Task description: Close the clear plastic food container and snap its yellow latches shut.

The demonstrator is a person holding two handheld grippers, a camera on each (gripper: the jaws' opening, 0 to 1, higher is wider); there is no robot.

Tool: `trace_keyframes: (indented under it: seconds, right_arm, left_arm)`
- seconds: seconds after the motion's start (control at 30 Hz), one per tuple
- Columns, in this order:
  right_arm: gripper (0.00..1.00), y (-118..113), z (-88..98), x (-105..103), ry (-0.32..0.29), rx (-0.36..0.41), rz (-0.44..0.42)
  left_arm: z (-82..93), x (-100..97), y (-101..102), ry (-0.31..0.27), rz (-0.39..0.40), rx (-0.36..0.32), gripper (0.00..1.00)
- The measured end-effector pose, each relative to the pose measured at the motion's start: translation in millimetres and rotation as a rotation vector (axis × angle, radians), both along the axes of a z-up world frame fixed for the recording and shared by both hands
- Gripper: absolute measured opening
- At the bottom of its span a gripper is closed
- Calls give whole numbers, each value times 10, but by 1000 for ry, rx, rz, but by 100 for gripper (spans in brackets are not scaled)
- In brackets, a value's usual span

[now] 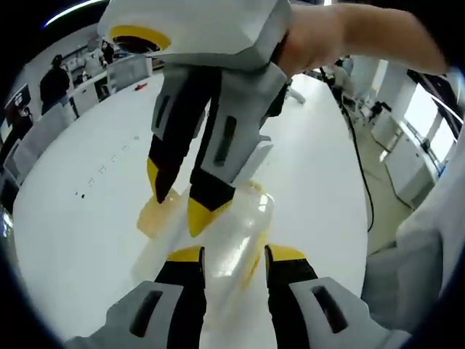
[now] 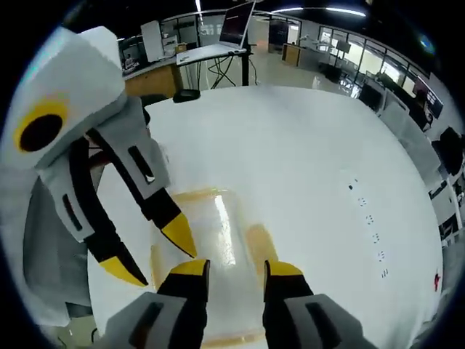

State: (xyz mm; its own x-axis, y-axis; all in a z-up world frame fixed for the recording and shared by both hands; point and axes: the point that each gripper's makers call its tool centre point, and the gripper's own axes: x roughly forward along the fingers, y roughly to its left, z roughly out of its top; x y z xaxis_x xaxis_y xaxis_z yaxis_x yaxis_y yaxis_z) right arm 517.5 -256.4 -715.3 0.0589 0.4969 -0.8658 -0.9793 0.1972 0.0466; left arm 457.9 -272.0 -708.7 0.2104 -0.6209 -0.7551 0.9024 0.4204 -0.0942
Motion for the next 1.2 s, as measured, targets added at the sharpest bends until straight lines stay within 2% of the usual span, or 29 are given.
trace_keyframes:
  seconds: [0.1,0.27,0.4,0.5,0.77,0.83,1.2]
  right_arm:
    - [29,-2,-19,17,6,-11,8]
    - [30,5,-24,36,18,-19,19]
    - [29,12,-18,41,19,-17,22]
    - [28,3,-23,52,17,-19,15]
    - [28,-26,-42,54,19,-24,11]
    - [28,-34,-52,50,21,-30,13]
    - [29,-51,-69,83,18,-39,13]
  left_arm:
    - [1,-15,-9,-20,4,-5,38]
    - [-9,-25,6,-30,2,5,36]
    - [116,123,7,-6,67,-67,35]
    - [66,202,61,-31,53,-25,35]
    - [43,321,74,-50,49,-3,33]
    - [-34,334,112,-60,15,47,33]
    - [1,267,63,-29,2,16,34]
